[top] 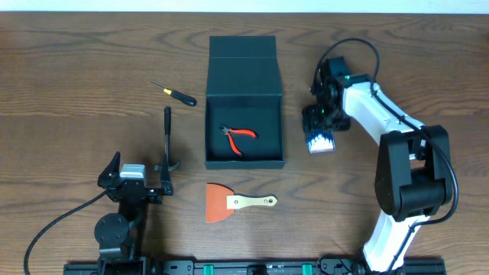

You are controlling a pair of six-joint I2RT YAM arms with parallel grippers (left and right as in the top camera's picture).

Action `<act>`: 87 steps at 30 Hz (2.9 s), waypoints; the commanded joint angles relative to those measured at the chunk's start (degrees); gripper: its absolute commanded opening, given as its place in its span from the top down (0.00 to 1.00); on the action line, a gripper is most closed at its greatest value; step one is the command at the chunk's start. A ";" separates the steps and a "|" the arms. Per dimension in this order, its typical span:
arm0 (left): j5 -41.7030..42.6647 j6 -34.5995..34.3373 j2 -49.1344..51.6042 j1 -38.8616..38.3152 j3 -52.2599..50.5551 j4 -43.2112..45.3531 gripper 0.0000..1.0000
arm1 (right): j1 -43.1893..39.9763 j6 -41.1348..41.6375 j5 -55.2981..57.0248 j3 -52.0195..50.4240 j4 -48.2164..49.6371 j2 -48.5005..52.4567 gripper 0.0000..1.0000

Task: Pack container
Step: 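Carry the screwdriver case into the black box and lower it, then release the case and move the right gripper toward the scraper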

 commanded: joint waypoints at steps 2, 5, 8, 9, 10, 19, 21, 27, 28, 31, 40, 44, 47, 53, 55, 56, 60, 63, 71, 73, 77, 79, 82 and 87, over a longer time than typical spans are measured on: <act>0.37 0.74 -0.31 0.31 -0.98 -2.01 0.01 | 0.00 0.46 -0.81 7.04 -2.21 0.02 0.46; 0.37 0.74 -0.31 0.31 -0.98 -2.01 0.01 | 0.04 0.46 -0.83 9.92 -3.91 0.02 0.46; 0.37 0.74 -0.31 0.31 -0.98 -2.01 0.01 | 0.55 0.02 -1.20 12.50 -5.44 0.02 0.46; 0.37 0.74 -0.31 0.31 -0.98 -2.01 0.02 | 0.83 -0.85 -1.95 13.33 -5.88 0.02 0.46; 0.37 0.74 -0.31 0.31 -0.98 -2.01 0.01 | 1.16 -1.38 -2.60 14.05 -6.25 0.02 0.47; 0.37 0.74 -0.31 0.31 -0.98 -2.01 0.01 | 7.72 -7.48 -7.87 20.20 -7.85 0.02 0.48; 0.37 0.74 -0.31 0.31 -0.98 -2.01 0.02 | 9.75 -9.70 -8.26 21.31 -7.82 0.02 0.47; 0.37 0.74 -0.31 0.31 -0.98 -2.01 0.02 | 16.33 -18.05 -7.98 22.53 -7.45 0.02 0.46; 0.37 0.74 -0.31 0.31 -0.98 -2.01 0.02 | 17.35 -19.67 -7.98 22.53 -7.48 0.02 0.46; 0.37 0.74 -0.31 0.31 -0.98 -2.01 0.02 | 19.89 -23.78 -6.75 22.53 -7.45 0.02 0.44; 0.37 0.74 -0.31 0.31 -0.98 -2.01 0.01 | 23.02 -29.38 -3.21 22.51 -7.67 1.31 0.43; 0.37 0.74 -0.31 0.31 -0.98 -2.01 0.01 | 23.06 -29.49 -3.23 22.51 -8.13 3.08 0.43; 0.37 0.74 -0.31 0.31 -0.98 -2.01 0.01 | 23.28 -30.27 -3.28 22.51 -8.61 4.94 0.42; 0.37 0.74 -0.31 0.31 -0.98 -2.01 0.02 | 25.00 -31.34 -3.23 22.51 -9.14 9.09 0.42; 0.37 0.74 -0.31 0.31 -0.98 -2.01 0.02 | 25.55 -31.65 -3.04 22.51 -8.98 10.34 0.42; 0.37 0.74 -0.31 0.31 -0.98 -2.01 0.01 | 25.86 -31.71 -2.60 22.51 -8.94 10.91 0.42; 0.37 0.74 -0.31 0.31 -0.98 -2.01 0.02 | 26.86 -31.71 0.15 22.51 -8.74 12.90 0.41; 0.37 0.74 -0.31 0.31 -0.98 -2.01 0.02 | 27.10 -31.69 0.42 22.51 -8.68 13.38 0.28; 0.37 0.74 -0.31 0.31 -0.98 -2.01 0.01 | 27.12 -31.67 1.25 22.51 -8.33 13.38 0.22; 0.37 0.74 -0.31 0.31 -0.98 -2.01 0.01 | 27.12 -31.67 1.22 22.53 -8.33 13.35 0.17; 0.37 0.74 -0.31 0.31 -0.98 -2.01 0.01 | 27.19 -31.65 1.22 22.53 -8.37 13.35 0.08; 0.37 0.74 -0.31 0.31 -0.98 -2.01 0.01 | 27.26 -31.61 1.22 22.62 -8.50 13.20 0.05; 0.37 0.72 -0.31 0.31 -0.98 -2.01 0.02 | 27.34 -30.27 1.20 23.28 -9.03 12.28 0.01; 0.37 0.74 -0.31 0.31 -0.98 -2.01 0.02 | 27.36 -29.24 1.01 25.14 -10.03 8.33 0.01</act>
